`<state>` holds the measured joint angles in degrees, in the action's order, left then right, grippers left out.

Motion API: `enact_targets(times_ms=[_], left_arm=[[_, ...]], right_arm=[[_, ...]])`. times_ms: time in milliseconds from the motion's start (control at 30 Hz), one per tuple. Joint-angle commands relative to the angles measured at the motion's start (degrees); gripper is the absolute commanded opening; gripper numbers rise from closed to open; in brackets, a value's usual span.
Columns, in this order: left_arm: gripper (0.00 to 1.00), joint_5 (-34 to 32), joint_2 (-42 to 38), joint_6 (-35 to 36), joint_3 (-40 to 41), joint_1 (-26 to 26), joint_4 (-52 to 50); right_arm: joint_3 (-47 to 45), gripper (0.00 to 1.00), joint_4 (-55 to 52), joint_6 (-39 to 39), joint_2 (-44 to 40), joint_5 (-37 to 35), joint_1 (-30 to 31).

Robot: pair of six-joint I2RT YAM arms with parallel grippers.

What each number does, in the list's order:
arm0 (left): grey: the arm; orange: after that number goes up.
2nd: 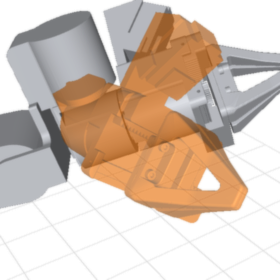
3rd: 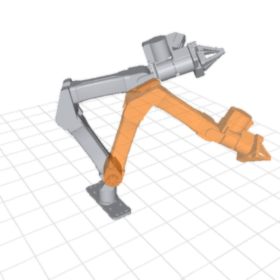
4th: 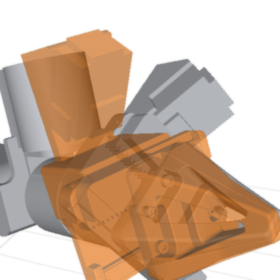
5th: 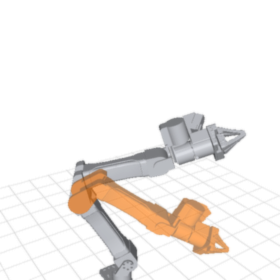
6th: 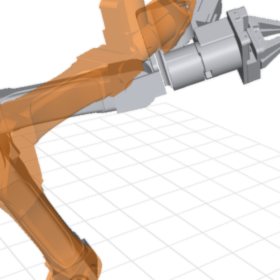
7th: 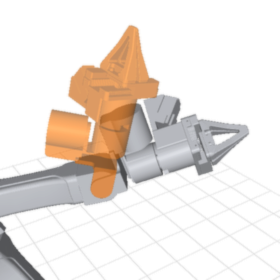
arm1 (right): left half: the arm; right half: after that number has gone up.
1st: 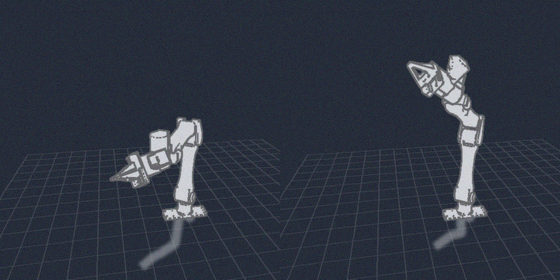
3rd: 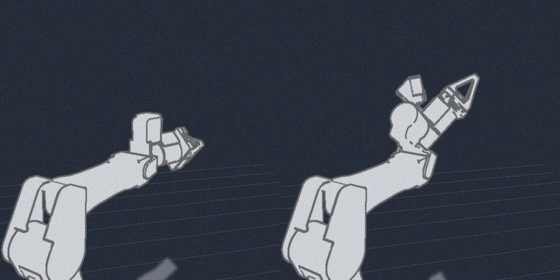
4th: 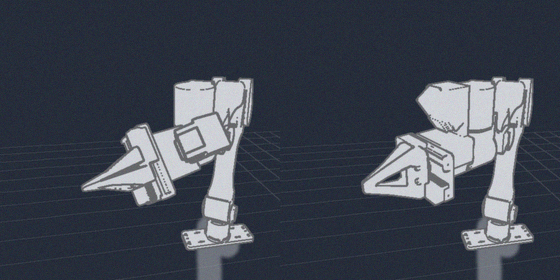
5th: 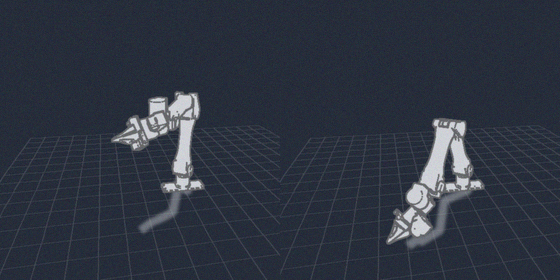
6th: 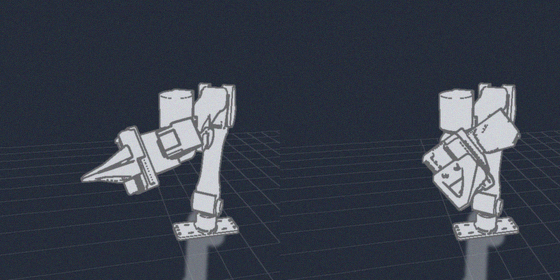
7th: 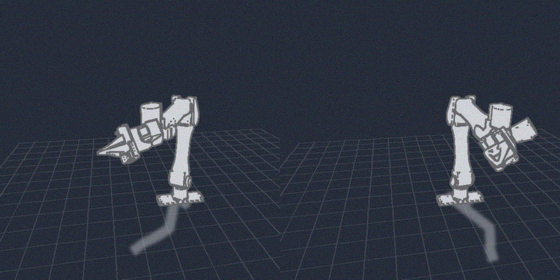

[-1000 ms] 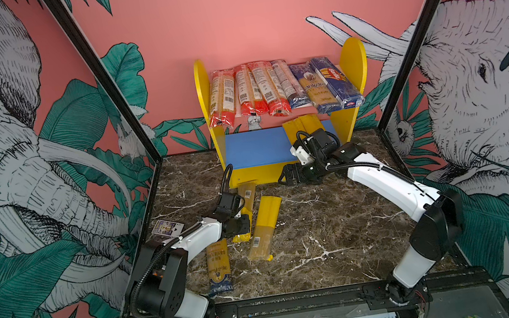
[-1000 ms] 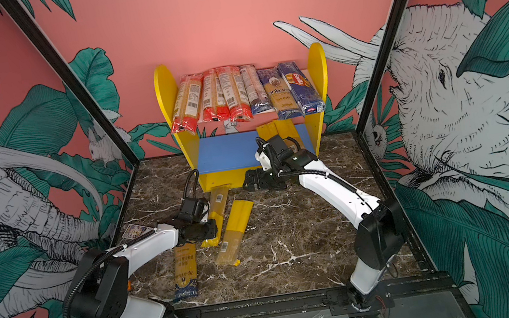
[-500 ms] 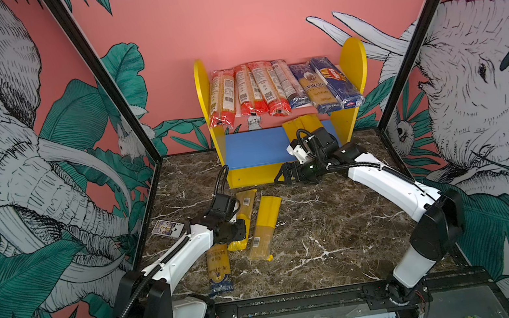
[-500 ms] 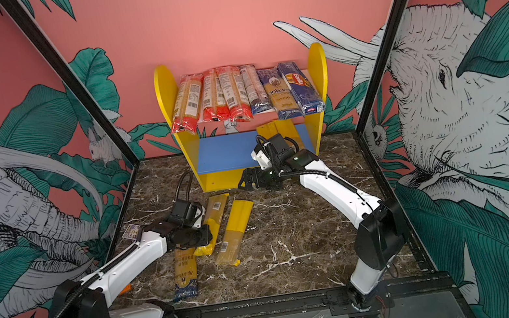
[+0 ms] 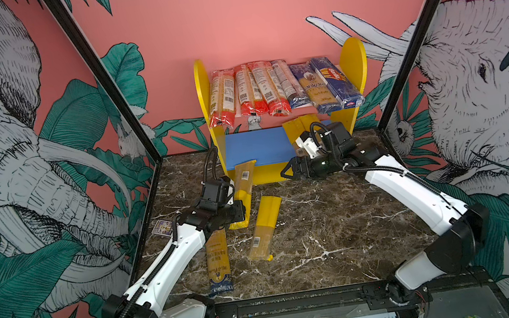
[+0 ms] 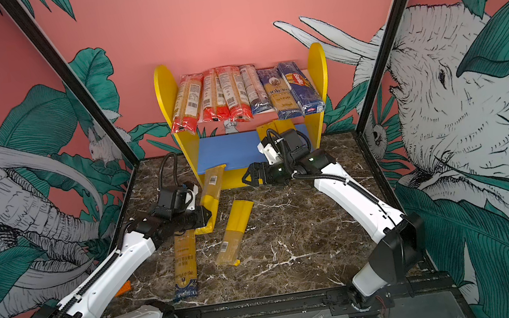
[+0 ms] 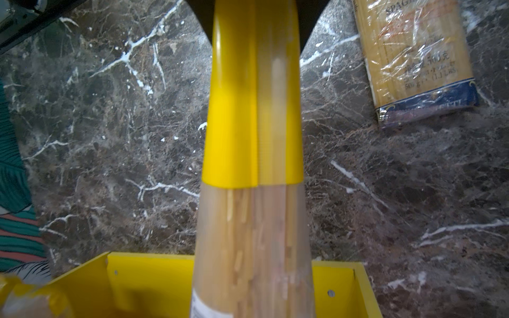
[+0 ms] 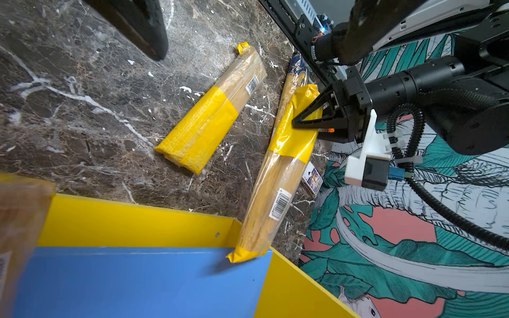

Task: Arrange pasta packages on shelves
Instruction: Place the pasta bag on the shelf.

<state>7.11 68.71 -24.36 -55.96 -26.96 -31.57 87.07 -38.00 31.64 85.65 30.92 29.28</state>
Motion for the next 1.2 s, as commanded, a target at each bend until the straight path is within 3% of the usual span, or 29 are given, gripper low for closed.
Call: enact_targets(times_ms=[0,433,900,1167], left_arm=[[0.0,1.13,0.35,-1.29,-5.58,-0.2,9.81],[0.0,2.5,12.16,-6.08,-14.41,-0.61,20.8],[0.0,-0.38,29.4,-7.3,-30.43,-3.4,26.56],[0.0,1.51,38.98,-9.64,-40.79,-4.01,27.04]], right_arm=[[-1.78,0.98,-0.23,-0.24,-2.66,0.13,-1.31],[-3.05,0.98,-3.96,-3.13,-8.18,-1.27,-6.19],[-1.5,0.98,-7.34,-6.3,-9.95,-1.96,-11.44],[0.04,0.98,-8.89,-8.32,-10.19,-1.19,-15.26]])
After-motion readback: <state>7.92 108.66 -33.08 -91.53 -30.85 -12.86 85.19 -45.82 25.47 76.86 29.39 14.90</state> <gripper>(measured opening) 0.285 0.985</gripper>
